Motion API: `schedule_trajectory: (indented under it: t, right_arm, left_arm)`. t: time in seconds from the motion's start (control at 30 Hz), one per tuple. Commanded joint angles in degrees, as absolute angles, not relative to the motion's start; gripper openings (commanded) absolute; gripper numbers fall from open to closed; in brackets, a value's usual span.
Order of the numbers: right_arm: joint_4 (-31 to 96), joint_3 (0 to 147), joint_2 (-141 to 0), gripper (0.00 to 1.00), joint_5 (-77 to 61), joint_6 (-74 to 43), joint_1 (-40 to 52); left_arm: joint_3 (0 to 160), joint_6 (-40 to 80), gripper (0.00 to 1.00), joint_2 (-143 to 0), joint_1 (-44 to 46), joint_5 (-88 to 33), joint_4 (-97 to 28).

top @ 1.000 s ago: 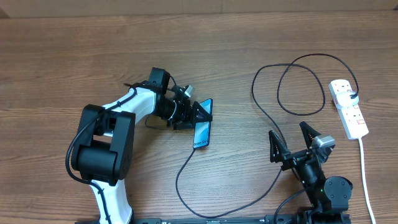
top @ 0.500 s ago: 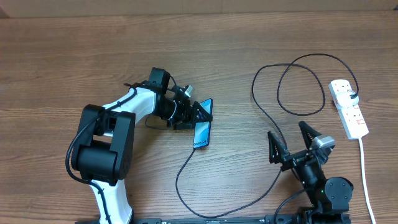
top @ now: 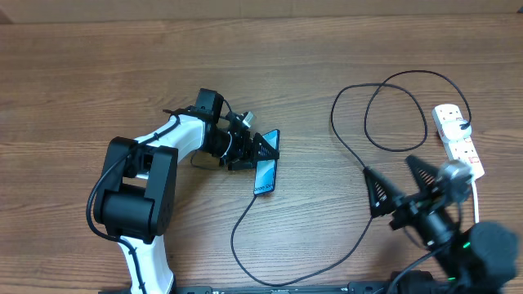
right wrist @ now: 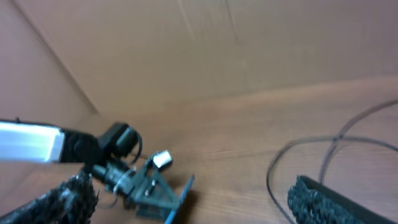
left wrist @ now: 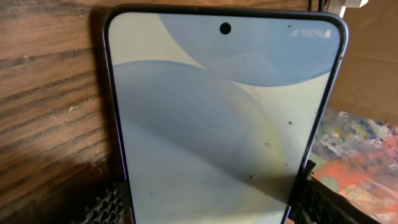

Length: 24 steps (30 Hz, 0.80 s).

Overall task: Plug charger to phone and switch on socket
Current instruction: 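Move the right gripper toward the phone's bottom port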

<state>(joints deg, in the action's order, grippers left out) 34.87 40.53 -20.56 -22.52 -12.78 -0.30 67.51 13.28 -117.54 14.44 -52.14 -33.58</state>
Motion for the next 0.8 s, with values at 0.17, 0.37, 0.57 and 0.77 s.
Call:
schedule_trajectory:
  t: [0.17,0.37,0.57,0.77]
  right_arm:
    - [60.2,71.9,-51.7,1.00,-21.1,-11.6,-0.2]
    - [65.1,76.6,-67.0,1.00,-28.2,-12.2,-0.1]
    - [67.1,76.5,-80.1,0.86,-35.2,-11.9,3.5]
    - [63.6,76.5,-89.7,0.77,-34.3,-13.4,12.4]
  left_arm:
    - [64.5,12.4,0.69,-122.5,15.3,-43.6,-34.5]
    - [64.5,12.4,0.70,-122.5,14.1,-44.7,-34.6]
    - [64.5,12.9,0.71,-122.5,11.2,-46.6,-33.5]
    - [64.5,13.9,0.73,-122.5,9.2,-48.1,-32.7]
